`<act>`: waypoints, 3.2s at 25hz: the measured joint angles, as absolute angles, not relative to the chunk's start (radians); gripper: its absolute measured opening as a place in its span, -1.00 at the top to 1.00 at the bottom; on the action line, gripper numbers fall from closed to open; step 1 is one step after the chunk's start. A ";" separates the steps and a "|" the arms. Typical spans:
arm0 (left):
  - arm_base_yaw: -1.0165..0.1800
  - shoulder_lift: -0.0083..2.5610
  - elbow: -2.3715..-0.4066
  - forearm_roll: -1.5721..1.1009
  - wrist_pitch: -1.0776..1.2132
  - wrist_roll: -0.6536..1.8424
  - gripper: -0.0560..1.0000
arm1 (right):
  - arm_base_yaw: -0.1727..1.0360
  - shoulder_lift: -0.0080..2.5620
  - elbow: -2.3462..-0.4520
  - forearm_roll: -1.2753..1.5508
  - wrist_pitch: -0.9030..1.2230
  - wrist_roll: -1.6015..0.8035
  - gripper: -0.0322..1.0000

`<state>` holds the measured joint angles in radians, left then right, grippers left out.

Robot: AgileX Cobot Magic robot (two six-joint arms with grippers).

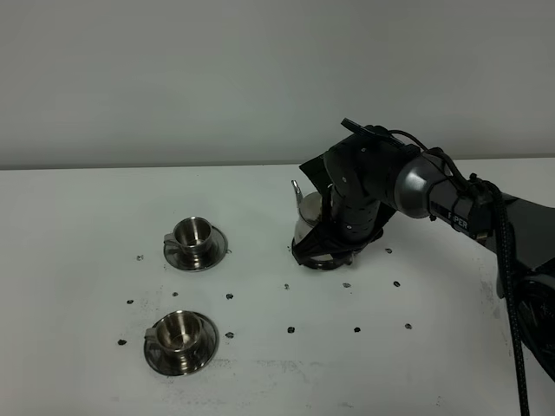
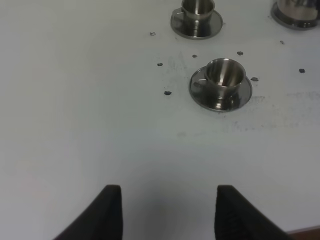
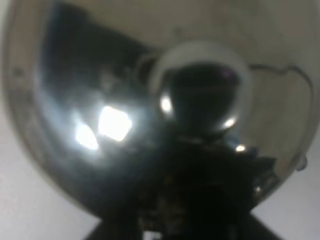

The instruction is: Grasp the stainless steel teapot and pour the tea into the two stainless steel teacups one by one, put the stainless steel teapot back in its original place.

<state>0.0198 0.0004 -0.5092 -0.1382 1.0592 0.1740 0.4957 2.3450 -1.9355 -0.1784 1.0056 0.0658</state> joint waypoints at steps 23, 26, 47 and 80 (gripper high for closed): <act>0.020 0.000 -0.509 -0.138 1.059 0.173 -0.02 | 0.494 2.292 -1.930 -0.148 0.988 -0.046 0.59; 0.020 0.000 -0.509 -0.138 1.059 0.173 -0.02 | 0.508 2.260 -1.925 -0.145 0.988 -0.067 0.60; 0.020 0.000 -0.509 -0.138 1.059 0.173 -0.02 | 0.744 1.888 -1.633 -0.025 0.962 -0.429 0.61; 0.020 0.000 -0.509 -0.138 1.059 0.174 -0.02 | 0.821 1.915 -1.515 -0.098 0.945 -0.586 0.77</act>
